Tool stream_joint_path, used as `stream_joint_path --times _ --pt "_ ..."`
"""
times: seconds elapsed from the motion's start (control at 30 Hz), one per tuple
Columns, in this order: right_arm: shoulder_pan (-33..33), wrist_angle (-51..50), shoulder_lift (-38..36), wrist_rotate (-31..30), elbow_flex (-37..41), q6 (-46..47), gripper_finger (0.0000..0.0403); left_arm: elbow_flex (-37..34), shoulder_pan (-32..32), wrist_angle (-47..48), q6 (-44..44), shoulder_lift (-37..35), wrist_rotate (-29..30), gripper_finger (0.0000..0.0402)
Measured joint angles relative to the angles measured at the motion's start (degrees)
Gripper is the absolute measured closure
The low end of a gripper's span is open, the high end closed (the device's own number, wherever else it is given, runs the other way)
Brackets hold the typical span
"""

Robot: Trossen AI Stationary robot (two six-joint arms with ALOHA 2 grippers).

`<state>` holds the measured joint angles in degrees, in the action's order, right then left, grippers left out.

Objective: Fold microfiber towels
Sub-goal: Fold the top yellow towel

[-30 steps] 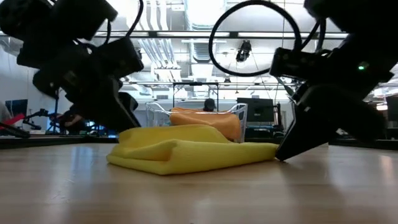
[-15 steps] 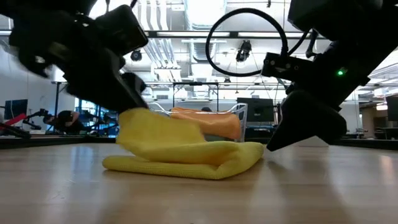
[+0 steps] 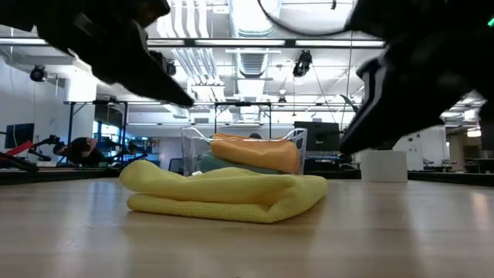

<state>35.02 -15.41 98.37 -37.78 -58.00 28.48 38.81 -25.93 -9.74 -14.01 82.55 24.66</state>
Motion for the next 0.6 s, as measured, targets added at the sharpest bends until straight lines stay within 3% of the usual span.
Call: stream_joint_path --times 0.27,0.47,0.6 --pt "3.9 14.9 2.2 4.1 -0.1 -16.5 0.0354 0.1 -0.8 -7.8 2.7 6.8 -2.3 0.0240" --pt "3.5 14.8 7.2 4.6 -3.1 -20.2 0.0284 0.3 -0.8 -9.5 2.5 10.4 -3.5 0.0240" --pt "3.1 14.6 10.9 1.7 -6.9 -25.3 0.0226 0.3 -0.8 -9.3 2.5 10.8 -3.6 0.0240"
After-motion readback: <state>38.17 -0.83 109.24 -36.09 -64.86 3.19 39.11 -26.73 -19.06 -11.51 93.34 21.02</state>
